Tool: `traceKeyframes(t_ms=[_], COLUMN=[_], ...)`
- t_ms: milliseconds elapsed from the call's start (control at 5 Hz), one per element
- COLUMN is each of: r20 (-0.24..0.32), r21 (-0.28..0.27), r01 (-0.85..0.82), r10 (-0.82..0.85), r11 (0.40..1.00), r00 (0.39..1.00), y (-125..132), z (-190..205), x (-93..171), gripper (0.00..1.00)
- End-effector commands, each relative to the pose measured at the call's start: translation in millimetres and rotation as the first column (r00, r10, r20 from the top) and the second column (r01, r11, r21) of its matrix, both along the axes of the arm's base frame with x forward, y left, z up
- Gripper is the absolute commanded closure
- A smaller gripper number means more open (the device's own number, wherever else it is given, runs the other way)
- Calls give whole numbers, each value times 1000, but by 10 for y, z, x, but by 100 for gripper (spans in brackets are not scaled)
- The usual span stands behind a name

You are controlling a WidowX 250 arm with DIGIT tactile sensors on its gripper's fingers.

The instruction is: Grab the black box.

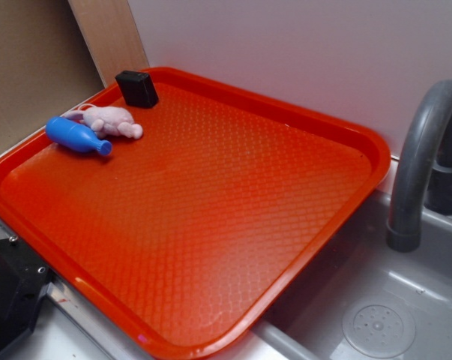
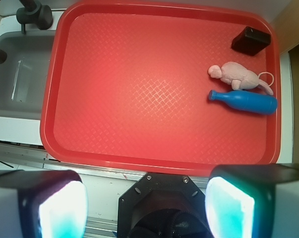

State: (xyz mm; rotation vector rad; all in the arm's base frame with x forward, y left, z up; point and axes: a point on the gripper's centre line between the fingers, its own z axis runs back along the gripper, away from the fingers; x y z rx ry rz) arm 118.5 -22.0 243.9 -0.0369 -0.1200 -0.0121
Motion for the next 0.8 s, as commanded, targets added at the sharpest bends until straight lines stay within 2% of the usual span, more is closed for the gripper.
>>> traceKeyframes(t_ms=[0, 200, 400, 600], r20=[0, -46, -79, -67], r21=[0, 2, 46, 22], r01=[0, -23, -71, -36], r10=[0, 23, 75, 37], r11=[1000, 1000, 996, 999], r00=[1000, 999, 994, 997], y=[0, 319, 695, 879], z=[0, -318, -550, -724], x=[0, 256, 730, 966], gripper=[0, 0, 0, 0])
